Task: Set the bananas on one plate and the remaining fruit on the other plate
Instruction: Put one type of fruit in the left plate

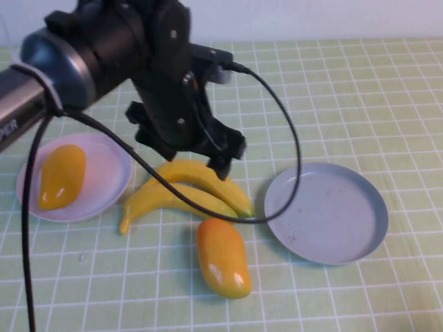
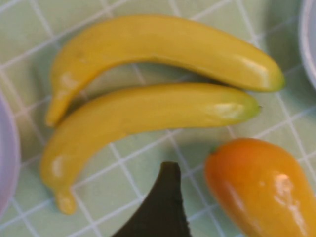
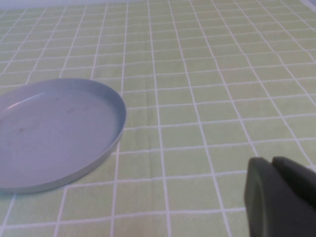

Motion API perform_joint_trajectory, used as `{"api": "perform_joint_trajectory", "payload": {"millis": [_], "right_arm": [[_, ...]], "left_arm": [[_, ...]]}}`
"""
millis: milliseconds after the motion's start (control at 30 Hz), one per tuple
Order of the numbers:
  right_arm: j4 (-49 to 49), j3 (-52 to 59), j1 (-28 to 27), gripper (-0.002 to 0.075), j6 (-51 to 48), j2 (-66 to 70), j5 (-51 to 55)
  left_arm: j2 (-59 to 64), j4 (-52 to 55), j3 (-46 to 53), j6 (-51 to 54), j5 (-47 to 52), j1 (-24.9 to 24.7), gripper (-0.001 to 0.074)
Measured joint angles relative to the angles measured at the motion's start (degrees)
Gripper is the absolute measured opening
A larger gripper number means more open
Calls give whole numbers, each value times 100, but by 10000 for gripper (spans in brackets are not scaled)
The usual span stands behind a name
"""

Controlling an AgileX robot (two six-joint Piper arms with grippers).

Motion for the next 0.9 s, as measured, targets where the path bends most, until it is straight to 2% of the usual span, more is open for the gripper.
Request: {"api": "perform_joint_trajectory", "payload": {"millis": [167,400,667,900], "right_arm": [[0,0,0,-15,0,0,0],[0,0,0,-15,0,0,0],[0,0,0,-15,0,0,0],[0,0,0,-15,0,0,0]], "left_arm": [[-23,0,235,-415,12,-794,659],[-78,0,843,-877,22,-1361,659],[-353,78,1543,-1403,12,-1453,659],[-367,146,1825,-1843,-552,-1453,659]]}}
